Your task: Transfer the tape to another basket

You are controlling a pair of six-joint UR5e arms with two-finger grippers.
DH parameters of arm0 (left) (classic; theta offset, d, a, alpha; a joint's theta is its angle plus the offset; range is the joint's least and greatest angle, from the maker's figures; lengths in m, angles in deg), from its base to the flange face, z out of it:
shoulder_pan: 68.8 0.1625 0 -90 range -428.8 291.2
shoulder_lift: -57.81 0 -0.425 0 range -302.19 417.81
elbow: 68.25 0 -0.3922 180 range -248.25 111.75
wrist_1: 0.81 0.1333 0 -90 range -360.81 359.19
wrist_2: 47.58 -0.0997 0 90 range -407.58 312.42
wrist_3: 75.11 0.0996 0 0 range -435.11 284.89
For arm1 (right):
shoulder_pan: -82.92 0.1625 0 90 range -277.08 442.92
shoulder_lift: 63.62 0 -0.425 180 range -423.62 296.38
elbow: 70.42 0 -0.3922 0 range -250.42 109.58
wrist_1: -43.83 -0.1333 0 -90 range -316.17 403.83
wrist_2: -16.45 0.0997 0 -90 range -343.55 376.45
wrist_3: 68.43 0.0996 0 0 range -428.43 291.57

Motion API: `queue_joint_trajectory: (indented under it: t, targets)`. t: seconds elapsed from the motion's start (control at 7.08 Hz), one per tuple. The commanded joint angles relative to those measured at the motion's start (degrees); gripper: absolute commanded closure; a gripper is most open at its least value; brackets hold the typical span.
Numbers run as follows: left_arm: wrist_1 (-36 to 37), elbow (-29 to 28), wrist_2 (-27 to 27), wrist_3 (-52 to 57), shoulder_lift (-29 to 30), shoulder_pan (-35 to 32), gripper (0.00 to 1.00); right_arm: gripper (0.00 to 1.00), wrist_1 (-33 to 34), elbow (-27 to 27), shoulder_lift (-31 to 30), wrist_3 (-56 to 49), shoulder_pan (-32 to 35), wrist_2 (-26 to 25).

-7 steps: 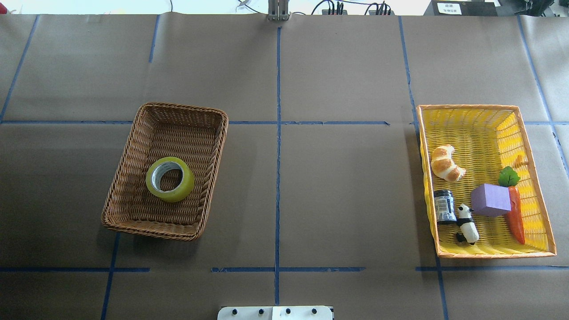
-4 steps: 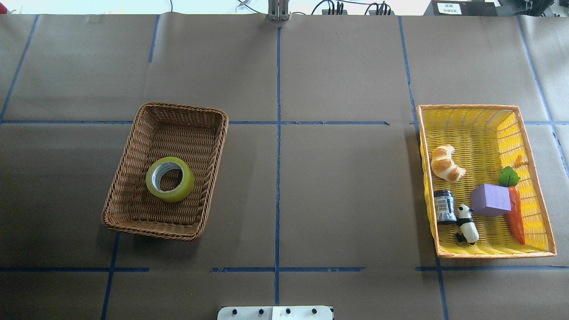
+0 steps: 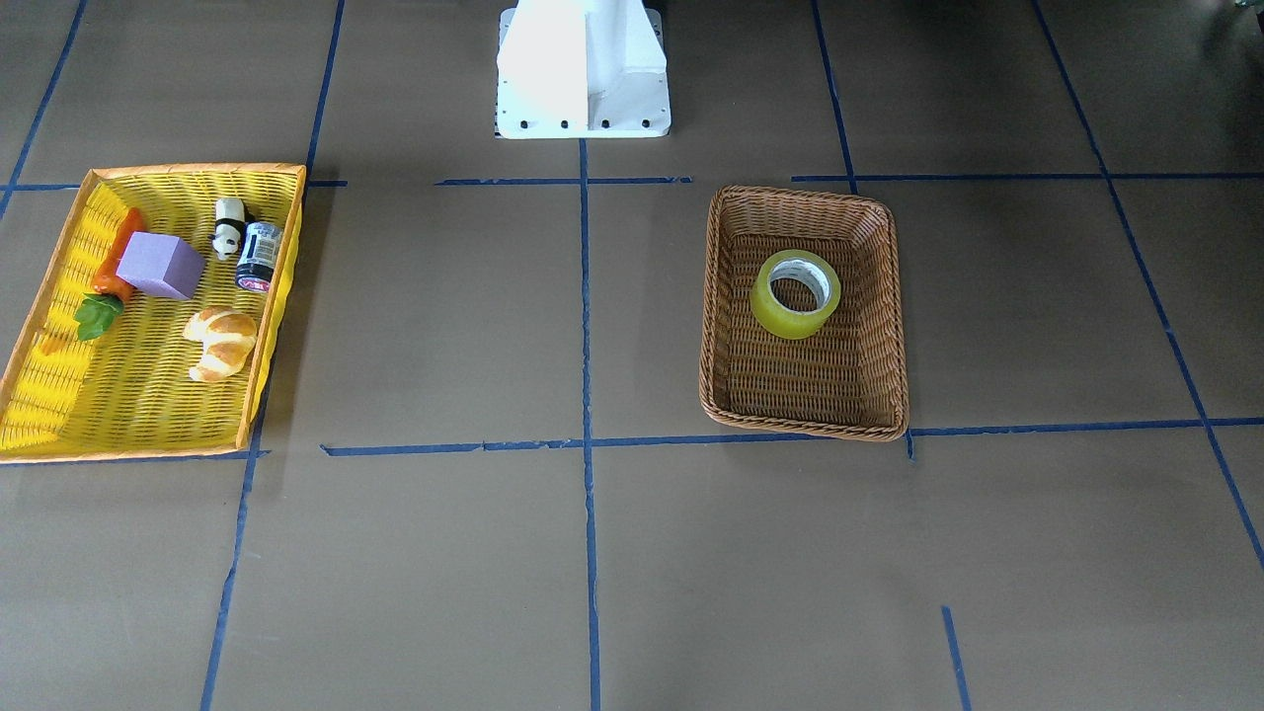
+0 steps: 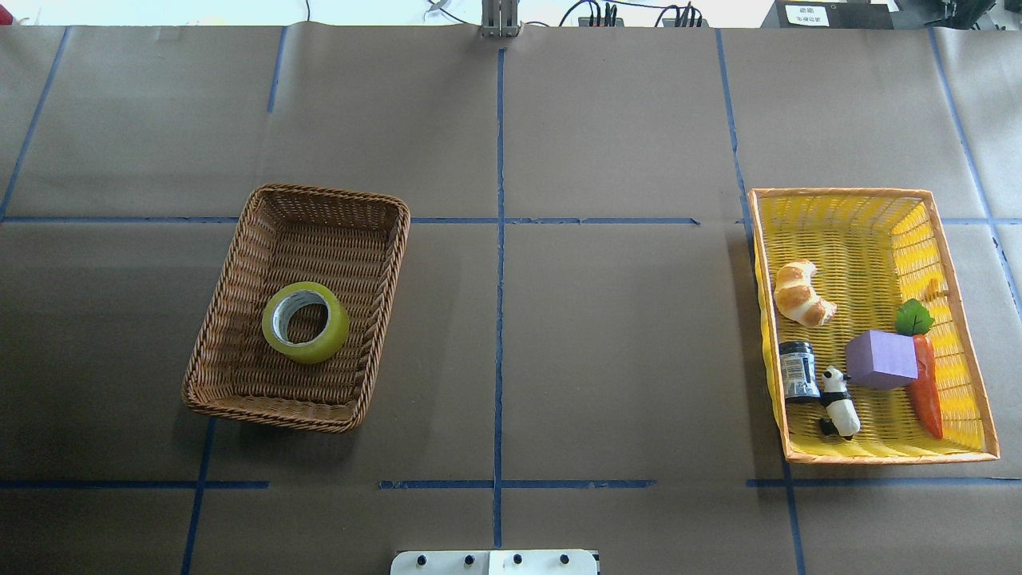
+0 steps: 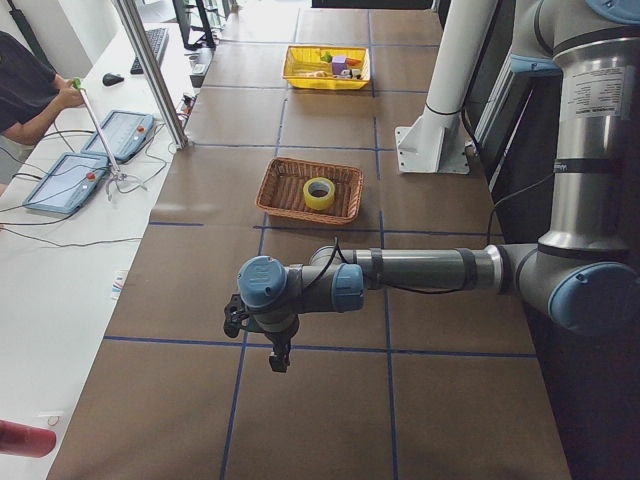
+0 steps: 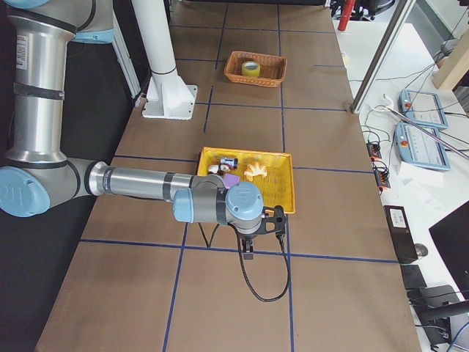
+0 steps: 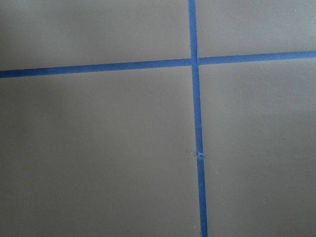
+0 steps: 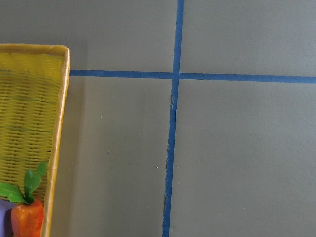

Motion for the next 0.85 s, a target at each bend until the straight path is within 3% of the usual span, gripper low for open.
queue_joint_trajectory:
  t: [0.0, 0.71]
  targets:
    - [0.0, 0.0, 0.0, 0.0, 0.2, 0.0, 0.0, 0.0, 0.0, 0.1, 0.0, 0.0, 0.0, 0.1]
    - [0.0, 0.0, 0.0, -0.1, 0.3, 0.0, 0.0, 0.0, -0.1, 0.5, -0.1, -0.1, 0.0, -0.1]
